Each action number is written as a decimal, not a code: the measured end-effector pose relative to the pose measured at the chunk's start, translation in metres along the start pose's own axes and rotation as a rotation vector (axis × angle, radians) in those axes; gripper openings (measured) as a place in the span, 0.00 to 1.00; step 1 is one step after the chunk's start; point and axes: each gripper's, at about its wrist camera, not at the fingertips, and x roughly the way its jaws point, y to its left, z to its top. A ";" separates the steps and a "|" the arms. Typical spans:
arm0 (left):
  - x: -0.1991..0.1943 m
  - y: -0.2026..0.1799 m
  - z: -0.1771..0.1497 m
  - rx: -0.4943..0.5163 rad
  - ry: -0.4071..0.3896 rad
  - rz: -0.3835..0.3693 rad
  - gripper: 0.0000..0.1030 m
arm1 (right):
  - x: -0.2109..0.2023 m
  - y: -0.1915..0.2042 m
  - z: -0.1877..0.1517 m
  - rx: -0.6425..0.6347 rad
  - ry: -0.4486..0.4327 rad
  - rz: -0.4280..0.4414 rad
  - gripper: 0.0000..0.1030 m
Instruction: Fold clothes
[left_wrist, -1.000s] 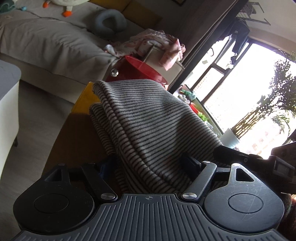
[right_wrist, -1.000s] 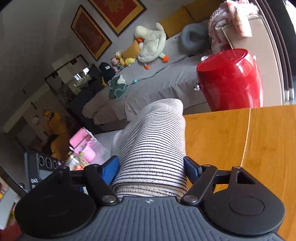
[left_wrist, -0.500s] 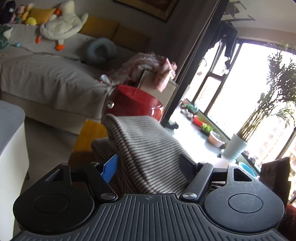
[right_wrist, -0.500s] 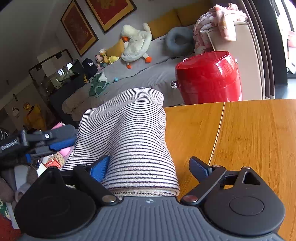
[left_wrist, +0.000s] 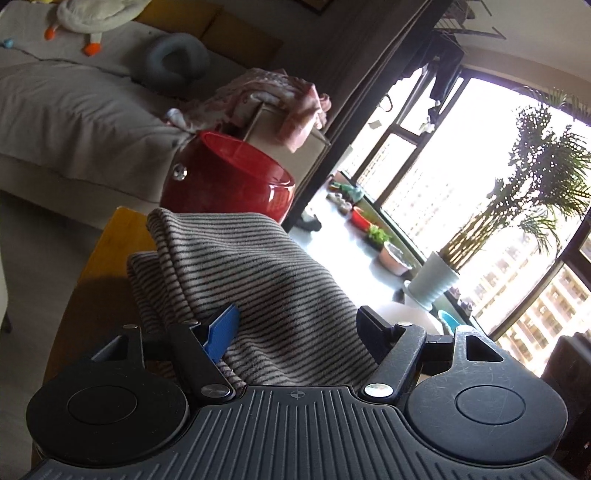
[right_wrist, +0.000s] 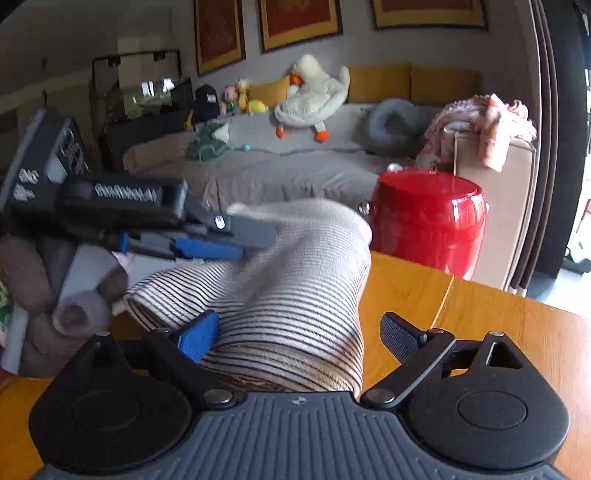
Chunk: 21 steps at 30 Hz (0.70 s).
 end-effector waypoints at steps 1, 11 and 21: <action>0.001 0.000 0.000 -0.003 -0.004 -0.001 0.74 | 0.001 -0.001 0.000 0.012 0.009 0.007 0.96; -0.012 -0.023 -0.012 0.080 -0.063 0.082 0.74 | -0.009 -0.004 -0.004 0.050 -0.025 -0.011 1.00; -0.087 -0.059 -0.077 0.050 -0.126 0.245 0.93 | -0.061 -0.011 -0.036 0.192 -0.101 -0.080 1.00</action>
